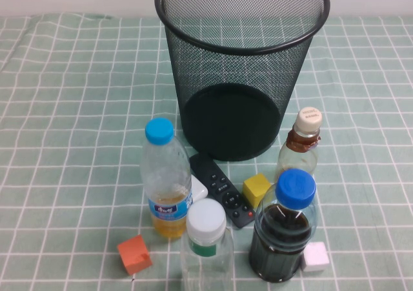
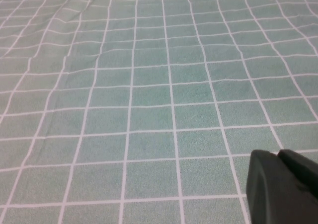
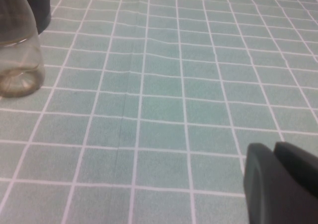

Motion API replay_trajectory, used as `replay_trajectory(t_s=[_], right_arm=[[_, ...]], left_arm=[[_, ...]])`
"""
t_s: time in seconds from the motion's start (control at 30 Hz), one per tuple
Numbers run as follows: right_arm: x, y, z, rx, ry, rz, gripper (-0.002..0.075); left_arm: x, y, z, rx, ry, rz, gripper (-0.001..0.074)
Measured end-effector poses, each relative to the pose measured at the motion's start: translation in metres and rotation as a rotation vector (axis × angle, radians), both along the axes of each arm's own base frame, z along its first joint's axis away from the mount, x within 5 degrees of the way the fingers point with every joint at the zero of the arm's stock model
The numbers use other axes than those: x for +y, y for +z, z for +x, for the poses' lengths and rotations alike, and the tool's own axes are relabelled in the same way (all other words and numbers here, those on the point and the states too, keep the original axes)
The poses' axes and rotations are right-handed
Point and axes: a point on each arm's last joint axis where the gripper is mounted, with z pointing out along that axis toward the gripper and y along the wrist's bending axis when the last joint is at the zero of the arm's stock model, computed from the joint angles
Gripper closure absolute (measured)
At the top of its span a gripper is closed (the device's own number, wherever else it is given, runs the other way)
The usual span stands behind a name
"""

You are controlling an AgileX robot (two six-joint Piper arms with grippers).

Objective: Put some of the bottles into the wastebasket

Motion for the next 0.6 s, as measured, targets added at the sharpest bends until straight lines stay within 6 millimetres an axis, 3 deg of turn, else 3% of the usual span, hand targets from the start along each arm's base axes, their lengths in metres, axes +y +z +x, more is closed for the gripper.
replay_trajectory(t_s=[0.33,0.6], right_arm=[[0.000,0.000,0.000,0.000,0.000,0.000,0.0727],[0.000,0.000,0.000,0.000,0.000,0.000,0.0727]], left_arm=[[0.001,0.002,0.001,-0.027,0.004,0.020,0.0741],[-0.003,0.018,0.003,-0.168,0.050,-0.483,0.0741]])
